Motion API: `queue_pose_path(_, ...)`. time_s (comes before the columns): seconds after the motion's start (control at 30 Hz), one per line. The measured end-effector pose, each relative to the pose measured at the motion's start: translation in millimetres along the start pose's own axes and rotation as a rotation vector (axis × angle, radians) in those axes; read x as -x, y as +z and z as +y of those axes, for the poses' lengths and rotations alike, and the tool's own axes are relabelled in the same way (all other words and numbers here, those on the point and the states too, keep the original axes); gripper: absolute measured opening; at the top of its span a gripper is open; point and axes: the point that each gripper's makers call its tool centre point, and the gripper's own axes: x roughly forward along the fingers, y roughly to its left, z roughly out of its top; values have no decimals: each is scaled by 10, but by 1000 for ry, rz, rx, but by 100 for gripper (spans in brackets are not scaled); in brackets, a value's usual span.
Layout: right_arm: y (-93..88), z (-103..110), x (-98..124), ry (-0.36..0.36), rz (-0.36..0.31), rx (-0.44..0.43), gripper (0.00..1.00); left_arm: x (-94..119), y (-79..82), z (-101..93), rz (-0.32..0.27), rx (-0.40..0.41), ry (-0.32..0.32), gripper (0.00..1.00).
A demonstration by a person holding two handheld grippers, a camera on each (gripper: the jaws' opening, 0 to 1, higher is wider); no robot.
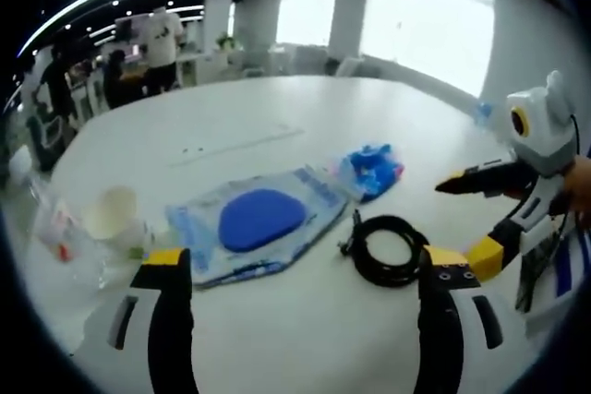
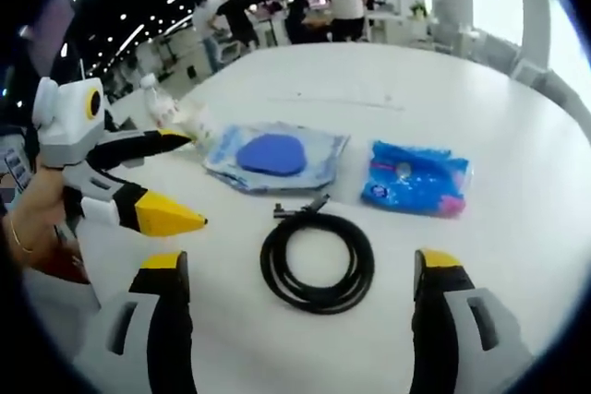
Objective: Arrange the tabletop items into an orderly group along one side of the table until the central work area is clear of visible clutter.
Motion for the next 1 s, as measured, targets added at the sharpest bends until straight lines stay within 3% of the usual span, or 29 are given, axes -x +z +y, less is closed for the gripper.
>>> queue_pose_path(0.27,95,96,90,52,-57,-53,99,96,-21,43,1,-8,8,99)
queue_pose_path(1.0,84,214,252,59,-66,-38,99,354,-183,136,21,58,14,99)
